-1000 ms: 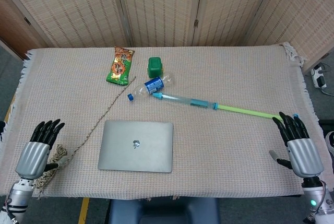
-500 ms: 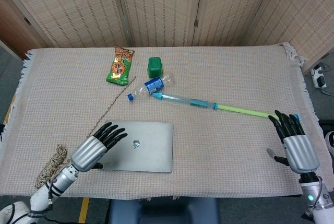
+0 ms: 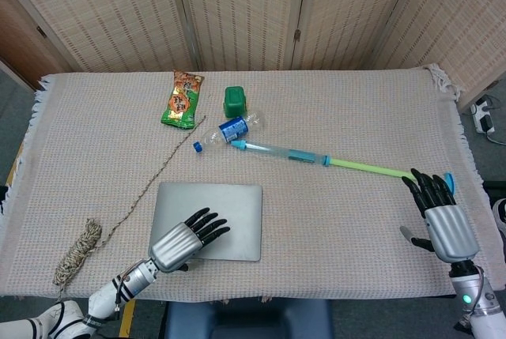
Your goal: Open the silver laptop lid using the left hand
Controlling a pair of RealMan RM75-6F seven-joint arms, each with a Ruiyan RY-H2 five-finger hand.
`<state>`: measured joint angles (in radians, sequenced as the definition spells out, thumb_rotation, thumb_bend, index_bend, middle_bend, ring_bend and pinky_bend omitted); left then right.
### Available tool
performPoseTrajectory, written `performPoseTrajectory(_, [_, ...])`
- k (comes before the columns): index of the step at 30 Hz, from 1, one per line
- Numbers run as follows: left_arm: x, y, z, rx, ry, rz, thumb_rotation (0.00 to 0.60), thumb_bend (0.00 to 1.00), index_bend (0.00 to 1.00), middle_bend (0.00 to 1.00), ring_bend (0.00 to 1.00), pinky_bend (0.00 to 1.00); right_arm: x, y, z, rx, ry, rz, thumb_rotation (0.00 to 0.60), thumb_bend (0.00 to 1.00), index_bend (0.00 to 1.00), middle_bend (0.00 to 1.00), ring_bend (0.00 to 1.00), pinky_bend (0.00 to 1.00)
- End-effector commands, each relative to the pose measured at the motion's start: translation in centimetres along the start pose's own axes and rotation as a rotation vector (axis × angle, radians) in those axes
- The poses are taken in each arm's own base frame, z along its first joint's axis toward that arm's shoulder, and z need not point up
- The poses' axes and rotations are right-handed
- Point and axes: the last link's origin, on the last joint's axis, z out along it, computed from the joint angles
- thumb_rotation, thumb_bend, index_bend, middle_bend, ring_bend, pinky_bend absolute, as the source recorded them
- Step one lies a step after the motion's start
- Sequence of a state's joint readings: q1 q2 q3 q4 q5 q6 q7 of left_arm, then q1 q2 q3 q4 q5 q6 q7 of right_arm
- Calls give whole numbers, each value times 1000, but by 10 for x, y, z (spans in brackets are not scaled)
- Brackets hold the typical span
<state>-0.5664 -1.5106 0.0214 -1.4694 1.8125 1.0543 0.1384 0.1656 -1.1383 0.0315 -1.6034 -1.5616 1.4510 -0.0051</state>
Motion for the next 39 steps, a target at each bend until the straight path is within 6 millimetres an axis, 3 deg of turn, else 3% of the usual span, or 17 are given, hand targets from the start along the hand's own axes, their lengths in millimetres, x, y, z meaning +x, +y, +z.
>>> performPoseTrajectory(1, [-5, 1, 2, 11, -10, 2, 600, 230, 88, 116, 36, 0, 0, 0, 0, 0, 1, 2, 600, 258, 0, 0, 0, 0])
performPoseTrajectory(16, [-25, 0, 15, 60, -38, -19, 600, 231, 89, 116, 33, 0, -1, 3, -4, -8, 3, 13, 600, 258, 0, 0, 0, 0])
performPoseTrajectory(39, [-34, -8, 18, 107, -40, -23, 600, 236, 101, 116, 34, 0, -1, 6, -8, -18, 2, 15, 600, 258, 0, 0, 0, 0])
